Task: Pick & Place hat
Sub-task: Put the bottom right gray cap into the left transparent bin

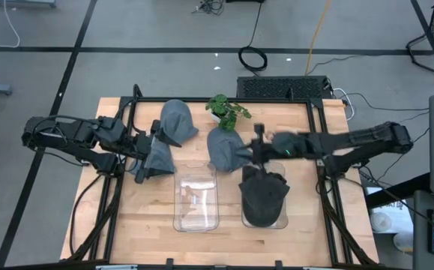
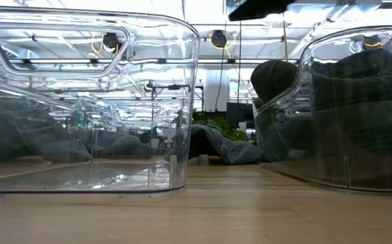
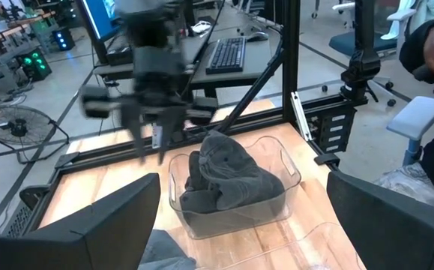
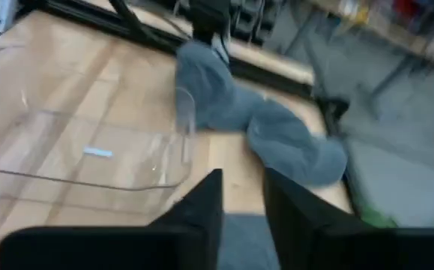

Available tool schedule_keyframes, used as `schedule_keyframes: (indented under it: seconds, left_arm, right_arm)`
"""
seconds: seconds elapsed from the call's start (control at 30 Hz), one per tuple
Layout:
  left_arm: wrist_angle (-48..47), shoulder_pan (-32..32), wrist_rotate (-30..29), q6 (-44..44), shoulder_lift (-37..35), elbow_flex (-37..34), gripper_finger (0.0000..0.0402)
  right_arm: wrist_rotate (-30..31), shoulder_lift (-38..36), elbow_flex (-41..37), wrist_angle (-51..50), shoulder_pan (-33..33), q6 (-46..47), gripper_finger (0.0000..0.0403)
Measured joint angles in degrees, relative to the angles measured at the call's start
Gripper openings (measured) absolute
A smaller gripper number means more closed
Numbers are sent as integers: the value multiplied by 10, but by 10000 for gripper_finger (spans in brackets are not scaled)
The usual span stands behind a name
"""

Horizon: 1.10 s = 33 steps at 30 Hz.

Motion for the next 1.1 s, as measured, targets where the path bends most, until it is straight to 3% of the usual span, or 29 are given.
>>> schedule_keyframes:
  seconds: [0.1, 0.23, 0.47, 0.67, 0.87, 1.1]
  left_arm:
    - [0, 0, 0, 0, 0, 0, 390]
    - [0, 0, 0, 0, 0, 0, 390]
    - [0, 0, 0, 0, 0, 0, 390]
    - [0, 0, 0, 0, 0, 0, 390]
    - [0, 0, 0, 0, 0, 0, 390]
    - [0, 0, 0, 0, 0, 0, 390]
  right_arm:
    - [-34, 46, 53, -85, -64, 28, 139]
    - [-68, 112, 77, -102, -140, 54, 207]
    - [-85, 231, 78, -87, -187, 50, 287]
    - [-93, 292, 78, -85, -184, 51, 303]
    - [-145, 326, 78, -73, -184, 72, 301]
    - [-148, 342, 78, -60, -184, 67, 298]
